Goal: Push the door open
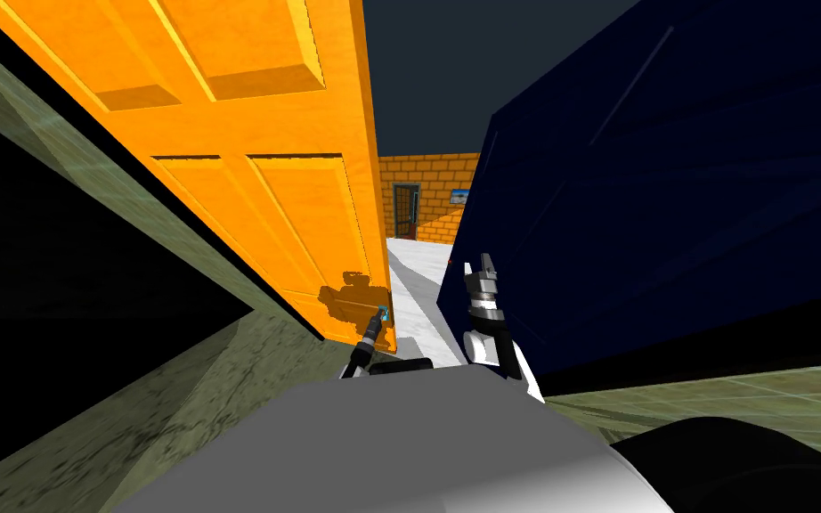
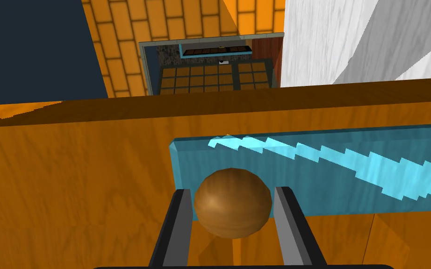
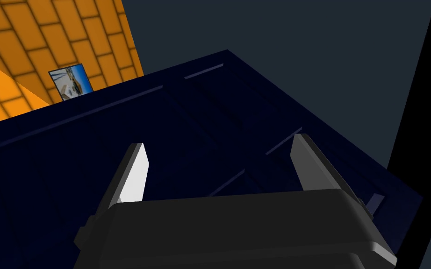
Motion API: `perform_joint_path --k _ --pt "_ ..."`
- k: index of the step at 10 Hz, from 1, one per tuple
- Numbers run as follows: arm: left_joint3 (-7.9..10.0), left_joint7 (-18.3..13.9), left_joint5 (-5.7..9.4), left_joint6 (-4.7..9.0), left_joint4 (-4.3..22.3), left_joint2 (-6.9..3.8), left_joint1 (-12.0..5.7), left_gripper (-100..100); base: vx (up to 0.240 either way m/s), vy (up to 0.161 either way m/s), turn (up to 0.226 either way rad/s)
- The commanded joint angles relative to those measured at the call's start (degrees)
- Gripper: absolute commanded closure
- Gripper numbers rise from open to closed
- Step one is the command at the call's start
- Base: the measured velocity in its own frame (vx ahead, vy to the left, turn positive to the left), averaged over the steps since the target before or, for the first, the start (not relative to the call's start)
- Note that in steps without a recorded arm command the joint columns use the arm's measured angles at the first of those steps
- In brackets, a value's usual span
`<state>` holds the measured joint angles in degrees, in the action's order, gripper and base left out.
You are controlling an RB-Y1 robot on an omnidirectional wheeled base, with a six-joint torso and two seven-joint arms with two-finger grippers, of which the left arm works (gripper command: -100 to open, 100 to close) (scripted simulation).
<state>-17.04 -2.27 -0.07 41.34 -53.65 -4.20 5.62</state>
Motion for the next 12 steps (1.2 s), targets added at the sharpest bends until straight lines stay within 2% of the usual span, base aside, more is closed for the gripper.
perform_joint_path --k 1,4,8,9,12 --pt "1.39 0.61 0.44 0.52 0.27 -0.18 -0.66 100 0.172 -0.064 0.038" --pt "3.07 1.49 1.00 0.60 0.78 -0.13 -1.08 100 0.187 -0.100 0.080" --pt "6.32 3.18 2.06 0.75 1.79 0.42 -1.89 100 0.181 -0.073 0.104" --pt "5.32 2.57 1.89 1.25 1.99 0.13 -1.48 -100 -0.040 -0.063 0.070" --pt "5.07 2.48 1.97 0.99 1.33 0.34 -1.09 -100 -0.223 -0.002 0.020"
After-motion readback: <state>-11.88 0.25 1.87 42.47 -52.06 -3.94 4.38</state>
